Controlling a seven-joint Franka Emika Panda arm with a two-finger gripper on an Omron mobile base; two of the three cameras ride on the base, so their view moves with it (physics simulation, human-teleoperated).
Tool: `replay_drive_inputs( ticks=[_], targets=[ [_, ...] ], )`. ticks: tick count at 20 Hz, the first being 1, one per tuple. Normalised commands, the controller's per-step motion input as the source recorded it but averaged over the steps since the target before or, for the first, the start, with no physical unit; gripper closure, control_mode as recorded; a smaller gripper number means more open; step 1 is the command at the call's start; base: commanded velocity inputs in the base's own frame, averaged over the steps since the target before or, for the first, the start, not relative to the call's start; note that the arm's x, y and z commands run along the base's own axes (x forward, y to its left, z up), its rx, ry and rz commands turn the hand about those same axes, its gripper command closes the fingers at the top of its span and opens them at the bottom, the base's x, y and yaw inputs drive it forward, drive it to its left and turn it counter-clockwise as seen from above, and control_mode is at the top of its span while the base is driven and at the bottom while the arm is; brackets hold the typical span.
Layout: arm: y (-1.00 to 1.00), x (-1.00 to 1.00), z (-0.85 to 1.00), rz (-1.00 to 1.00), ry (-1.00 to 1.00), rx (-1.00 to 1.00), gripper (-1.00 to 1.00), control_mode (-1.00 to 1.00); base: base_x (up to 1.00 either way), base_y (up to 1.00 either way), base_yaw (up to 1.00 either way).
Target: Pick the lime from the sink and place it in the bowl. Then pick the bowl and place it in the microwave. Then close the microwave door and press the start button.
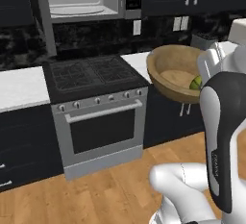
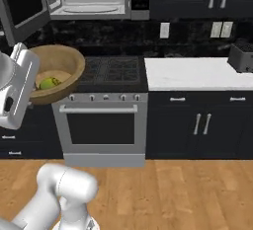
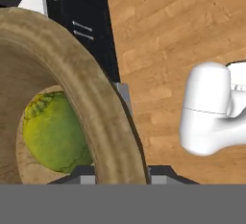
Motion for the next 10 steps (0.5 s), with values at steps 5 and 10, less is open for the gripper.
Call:
replay_drive_inputs(
  ticks=[5, 10],
  targets=[
    [0.00, 0.00, 0.00, 0.00, 0.00, 0.00, 1.00, 1.00, 0.91, -0.62, 0.52],
    [0.00, 0.00, 0.00, 0.00, 0.00, 0.00, 1.00, 1.00, 0.66, -0.57, 0.53]
  ],
)
